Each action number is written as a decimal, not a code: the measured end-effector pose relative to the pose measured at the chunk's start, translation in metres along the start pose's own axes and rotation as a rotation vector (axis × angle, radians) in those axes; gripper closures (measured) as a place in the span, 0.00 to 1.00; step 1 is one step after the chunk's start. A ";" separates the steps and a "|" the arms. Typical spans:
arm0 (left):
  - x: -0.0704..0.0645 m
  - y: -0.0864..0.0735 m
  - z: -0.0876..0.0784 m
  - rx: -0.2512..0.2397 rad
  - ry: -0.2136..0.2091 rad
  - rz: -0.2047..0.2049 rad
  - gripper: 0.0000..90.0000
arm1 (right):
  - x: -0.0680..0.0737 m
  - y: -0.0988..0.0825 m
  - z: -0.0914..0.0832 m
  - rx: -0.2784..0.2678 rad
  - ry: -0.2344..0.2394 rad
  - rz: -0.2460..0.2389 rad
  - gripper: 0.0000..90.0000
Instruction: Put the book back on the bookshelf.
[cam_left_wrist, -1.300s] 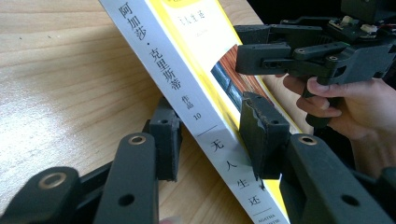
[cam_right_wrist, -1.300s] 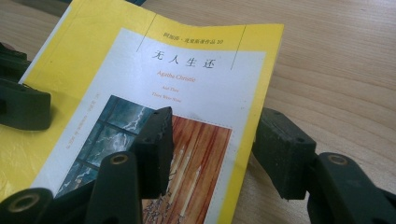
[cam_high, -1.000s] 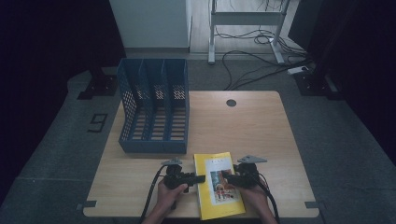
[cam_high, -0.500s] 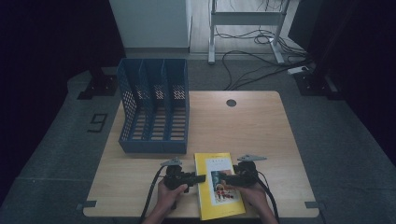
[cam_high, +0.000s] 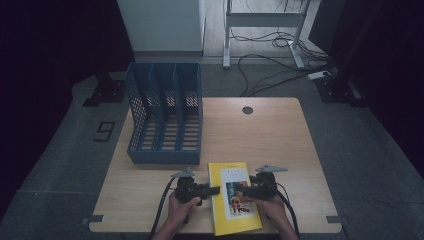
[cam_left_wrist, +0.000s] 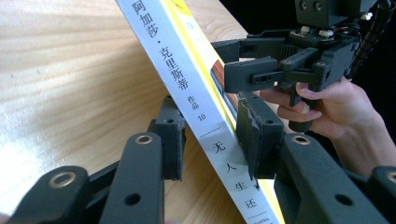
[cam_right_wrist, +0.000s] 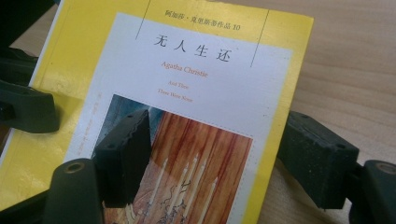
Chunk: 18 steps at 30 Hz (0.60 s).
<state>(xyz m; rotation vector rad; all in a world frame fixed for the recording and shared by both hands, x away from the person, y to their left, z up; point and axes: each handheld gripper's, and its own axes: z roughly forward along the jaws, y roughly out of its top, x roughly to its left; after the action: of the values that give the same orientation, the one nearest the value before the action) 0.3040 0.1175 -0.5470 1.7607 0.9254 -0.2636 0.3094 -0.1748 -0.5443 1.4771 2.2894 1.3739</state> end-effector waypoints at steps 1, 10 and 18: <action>-0.002 0.001 -0.001 -0.004 0.002 0.008 0.71 | 0.001 0.000 -0.001 -0.009 -0.001 -0.001 0.29; -0.012 0.011 -0.006 -0.028 0.012 0.051 0.74 | 0.006 0.004 -0.011 -0.082 -0.008 -0.009 0.31; -0.024 0.022 -0.008 -0.039 0.007 0.096 0.77 | 0.013 0.010 -0.024 -0.150 -0.035 -0.033 0.32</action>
<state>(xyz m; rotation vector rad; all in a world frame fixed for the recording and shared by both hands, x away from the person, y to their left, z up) 0.3013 0.1106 -0.5143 1.7660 0.8428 -0.1760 0.2972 -0.1786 -0.5176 1.4005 2.1278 1.4636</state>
